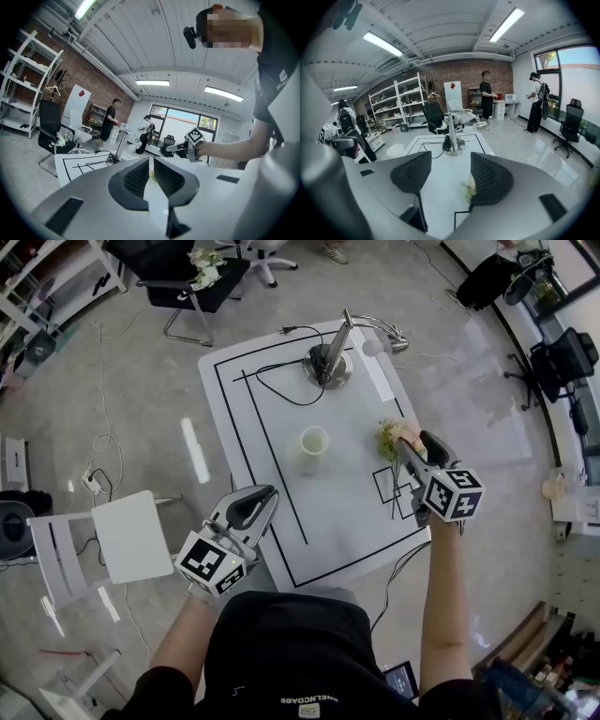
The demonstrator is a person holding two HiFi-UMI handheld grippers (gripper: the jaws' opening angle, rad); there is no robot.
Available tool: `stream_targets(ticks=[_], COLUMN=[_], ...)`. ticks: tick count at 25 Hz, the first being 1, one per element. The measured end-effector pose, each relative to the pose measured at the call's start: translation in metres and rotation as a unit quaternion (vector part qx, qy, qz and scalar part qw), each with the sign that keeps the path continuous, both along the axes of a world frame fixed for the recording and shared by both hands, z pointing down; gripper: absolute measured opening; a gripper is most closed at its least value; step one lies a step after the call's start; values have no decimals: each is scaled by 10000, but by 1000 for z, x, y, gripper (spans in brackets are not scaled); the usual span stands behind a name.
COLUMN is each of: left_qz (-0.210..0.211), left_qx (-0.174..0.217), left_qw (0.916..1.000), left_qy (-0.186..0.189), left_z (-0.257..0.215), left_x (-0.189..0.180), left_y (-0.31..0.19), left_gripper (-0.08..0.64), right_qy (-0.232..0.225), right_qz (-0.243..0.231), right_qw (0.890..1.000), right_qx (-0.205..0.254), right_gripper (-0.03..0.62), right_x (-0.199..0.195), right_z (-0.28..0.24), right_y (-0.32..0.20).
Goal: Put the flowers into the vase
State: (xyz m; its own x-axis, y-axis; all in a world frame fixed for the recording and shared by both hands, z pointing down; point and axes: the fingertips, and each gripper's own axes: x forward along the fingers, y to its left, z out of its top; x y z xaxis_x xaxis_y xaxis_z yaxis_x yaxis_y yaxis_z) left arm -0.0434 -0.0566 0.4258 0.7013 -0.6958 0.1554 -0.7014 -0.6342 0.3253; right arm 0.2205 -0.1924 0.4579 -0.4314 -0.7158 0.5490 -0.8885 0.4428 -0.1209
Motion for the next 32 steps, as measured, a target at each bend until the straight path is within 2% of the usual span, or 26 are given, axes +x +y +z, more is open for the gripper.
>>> stream_targets(ticks=[6, 11, 21, 26, 32], left_qz=[33, 86, 200, 149, 46], left_qx=[-142, -189, -315, -368, -460], left_qw=[9999, 9997, 9993, 9992, 9989], left_qy=[-90, -108, -92, -109, -97], left_z=[9, 16, 26, 32, 38], left_x=[11, 25, 44, 46, 46], left_y=[-2, -2, -2, -5, -7], left_gripper=[29, 31, 31, 31, 31], right_qy=[604, 887, 1500, 1531, 1525], right_qz=[-285, -517, -819, -810, -667], right_qw=[9961, 9874, 9547, 9367, 9232], right_qx=[-576, -1207, -2435, -3045, -3464], right_gripper=[276, 293, 325, 330, 330], right_x=[25, 41, 66, 75, 83], right_z=[37, 70, 138, 175, 206], right_y=[-39, -65, -90, -92, -94])
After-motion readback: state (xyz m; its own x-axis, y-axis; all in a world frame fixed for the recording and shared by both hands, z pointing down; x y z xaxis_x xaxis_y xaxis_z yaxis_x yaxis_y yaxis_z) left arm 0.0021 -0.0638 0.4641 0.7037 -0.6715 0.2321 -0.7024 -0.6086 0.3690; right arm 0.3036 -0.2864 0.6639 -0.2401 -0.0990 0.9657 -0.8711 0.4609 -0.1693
